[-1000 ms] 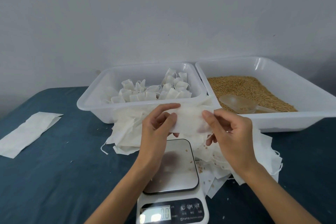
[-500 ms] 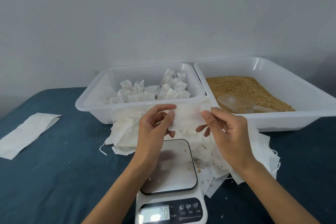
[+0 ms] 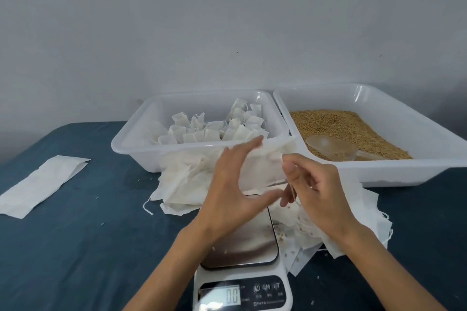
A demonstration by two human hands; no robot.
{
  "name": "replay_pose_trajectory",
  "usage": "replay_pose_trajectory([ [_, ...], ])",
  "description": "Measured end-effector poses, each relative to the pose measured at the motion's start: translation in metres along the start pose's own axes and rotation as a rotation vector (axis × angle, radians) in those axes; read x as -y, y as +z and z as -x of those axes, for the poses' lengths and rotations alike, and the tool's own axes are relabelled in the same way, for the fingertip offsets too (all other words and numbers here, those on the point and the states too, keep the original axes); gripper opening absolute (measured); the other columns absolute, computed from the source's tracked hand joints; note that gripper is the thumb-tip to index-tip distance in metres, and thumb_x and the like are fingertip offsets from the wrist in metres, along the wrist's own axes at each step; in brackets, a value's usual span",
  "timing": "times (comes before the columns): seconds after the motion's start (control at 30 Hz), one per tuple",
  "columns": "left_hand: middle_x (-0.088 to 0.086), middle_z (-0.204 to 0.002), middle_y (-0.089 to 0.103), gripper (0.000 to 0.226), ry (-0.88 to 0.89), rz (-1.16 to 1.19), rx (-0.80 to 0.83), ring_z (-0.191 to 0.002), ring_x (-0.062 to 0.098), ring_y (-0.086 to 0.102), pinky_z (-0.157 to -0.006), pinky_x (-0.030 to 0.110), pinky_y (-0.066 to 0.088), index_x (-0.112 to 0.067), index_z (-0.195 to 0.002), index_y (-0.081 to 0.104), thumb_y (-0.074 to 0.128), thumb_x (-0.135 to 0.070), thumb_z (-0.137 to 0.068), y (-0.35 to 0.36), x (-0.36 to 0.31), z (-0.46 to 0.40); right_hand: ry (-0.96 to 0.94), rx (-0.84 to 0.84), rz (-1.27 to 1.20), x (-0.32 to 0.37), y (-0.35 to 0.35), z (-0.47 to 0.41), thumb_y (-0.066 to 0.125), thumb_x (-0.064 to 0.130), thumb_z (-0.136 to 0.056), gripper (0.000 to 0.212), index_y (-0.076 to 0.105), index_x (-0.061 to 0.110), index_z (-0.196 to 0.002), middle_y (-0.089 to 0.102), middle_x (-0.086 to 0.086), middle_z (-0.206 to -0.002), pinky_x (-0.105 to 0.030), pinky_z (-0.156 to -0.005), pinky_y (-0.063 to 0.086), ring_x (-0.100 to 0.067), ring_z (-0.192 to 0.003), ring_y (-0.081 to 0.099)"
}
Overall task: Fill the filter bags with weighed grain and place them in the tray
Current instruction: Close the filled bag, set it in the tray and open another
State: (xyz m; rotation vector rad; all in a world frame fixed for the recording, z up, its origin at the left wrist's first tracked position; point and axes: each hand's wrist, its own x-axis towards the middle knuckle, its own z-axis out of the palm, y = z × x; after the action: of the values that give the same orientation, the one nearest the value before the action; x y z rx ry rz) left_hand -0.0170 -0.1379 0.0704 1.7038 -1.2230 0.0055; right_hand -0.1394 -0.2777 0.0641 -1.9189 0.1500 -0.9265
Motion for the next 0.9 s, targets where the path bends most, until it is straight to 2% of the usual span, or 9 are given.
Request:
replay_pose_trajectory([
  [0.07, -0.017, -0.138, 0.058, 0.076, 0.0, -0.037, 0.054, -0.137, -0.002, 0.047, -0.126, 0.042, 0.025, -0.032, -0.147, 0.047, 0.083, -0.023, -0.081, 0.009, 0.0, 0.003, -0.021, 0.055, 0.036, 0.005, 0.002, 0.002, 0.055, 0.047, -0.099, 0.025, 0.07, 0.03, -0.11, 0.065, 0.005, -0.056, -0.023, -0.052, 0.05, -0.016, -0.049, 0.068],
  [0.17, -0.009, -0.116, 0.07, 0.05, -0.079, 0.07, 0.013, -0.108, 0.011, 0.064, -0.099, 0.037, 0.051, -0.024, -0.131, 0.06, 0.075, -0.012, -0.085, 0.01, -0.001, 0.003, -0.096, 0.109, 0.07, 0.018, -0.002, 0.001, 0.048, 0.057, -0.1, 0.037, 0.071, 0.033, -0.116, 0.076, 0.015, -0.085, -0.021, -0.05, 0.052, -0.011, -0.053, 0.069],
  [0.23, -0.011, -0.104, 0.069, 0.036, -0.156, 0.241, -0.012, -0.094, 0.013, 0.065, -0.083, 0.031, 0.054, -0.023, -0.119, 0.063, 0.072, -0.018, -0.084, 0.007, -0.003, 0.003, -0.11, 0.032, 0.045, 0.025, -0.016, -0.006, 0.046, 0.056, -0.102, 0.038, 0.073, 0.031, -0.114, 0.077, 0.012, -0.102, -0.027, -0.046, 0.053, -0.012, -0.053, 0.069],
  [0.37, 0.003, -0.094, 0.069, 0.034, -0.246, 0.538, 0.023, -0.088, 0.013, 0.067, -0.079, 0.027, 0.058, -0.017, -0.116, 0.063, 0.077, -0.004, -0.087, 0.005, -0.005, 0.002, -0.042, -0.238, 0.291, 0.009, -0.077, -0.04, 0.06, 0.035, -0.102, 0.014, 0.073, 0.029, -0.103, 0.076, 0.01, -0.095, -0.023, -0.061, 0.058, -0.014, -0.064, 0.07],
  [0.43, 0.009, -0.095, 0.07, 0.036, -0.281, 0.588, 0.034, -0.088, 0.013, 0.068, -0.081, 0.026, 0.058, -0.016, -0.115, 0.063, 0.076, 0.002, -0.087, 0.005, -0.006, 0.0, 0.135, -0.146, 0.567, -0.009, -0.117, -0.06, 0.07, 0.032, -0.094, 0.013, 0.072, 0.031, -0.107, 0.074, 0.015, -0.098, -0.017, -0.076, 0.054, -0.01, -0.084, 0.07],
  [0.5, 0.01, -0.093, 0.071, 0.038, -0.287, 0.616, 0.055, -0.09, 0.017, 0.069, -0.083, 0.033, 0.057, -0.014, -0.116, 0.063, 0.075, 0.007, -0.087, 0.003, -0.005, 0.001, 0.362, 0.056, 0.784, -0.031, -0.149, -0.072, 0.077, 0.039, -0.086, 0.037, 0.069, 0.025, -0.119, 0.071, 0.008, -0.109, -0.027, -0.088, 0.051, -0.013, -0.098, 0.066],
  [0.6, 0.01, -0.093, 0.07, 0.036, -0.277, 0.679, 0.089, -0.088, 0.019, 0.068, -0.078, 0.028, 0.058, -0.007, -0.115, 0.062, 0.074, 0.011, -0.087, -0.003, -0.003, 0.009, 0.526, 0.241, 0.883, -0.045, -0.168, -0.079, 0.082, 0.047, -0.078, 0.05, 0.068, 0.023, -0.119, 0.071, 0.003, -0.11, -0.031, -0.087, 0.047, -0.013, -0.098, 0.064],
  [0.7, 0.015, -0.095, 0.071, 0.028, -0.263, 0.687, 0.117, -0.089, 0.021, 0.069, -0.077, 0.025, 0.057, -0.007, -0.107, 0.063, 0.075, 0.008, -0.086, -0.01, -0.001, 0.022, 0.531, 0.35, 0.928, -0.047, -0.167, -0.086, 0.083, 0.043, -0.079, 0.044, 0.07, 0.023, -0.115, 0.072, 0.005, -0.103, -0.032, -0.089, 0.047, -0.016, -0.099, 0.064],
  [0.9, 0.013, -0.095, 0.072, 0.028, -0.254, 0.696, 0.127, -0.089, 0.021, 0.07, -0.077, 0.025, 0.056, -0.007, -0.104, 0.065, 0.081, 0.002, -0.084, -0.011, 0.004, 0.024, 0.534, 0.518, 1.04, -0.055, -0.152, -0.102, 0.078, 0.023, -0.088, 0.007, 0.076, 0.025, -0.095, 0.073, 0.002, -0.104, -0.031, -0.088, 0.049, -0.018, -0.1, 0.066],
])
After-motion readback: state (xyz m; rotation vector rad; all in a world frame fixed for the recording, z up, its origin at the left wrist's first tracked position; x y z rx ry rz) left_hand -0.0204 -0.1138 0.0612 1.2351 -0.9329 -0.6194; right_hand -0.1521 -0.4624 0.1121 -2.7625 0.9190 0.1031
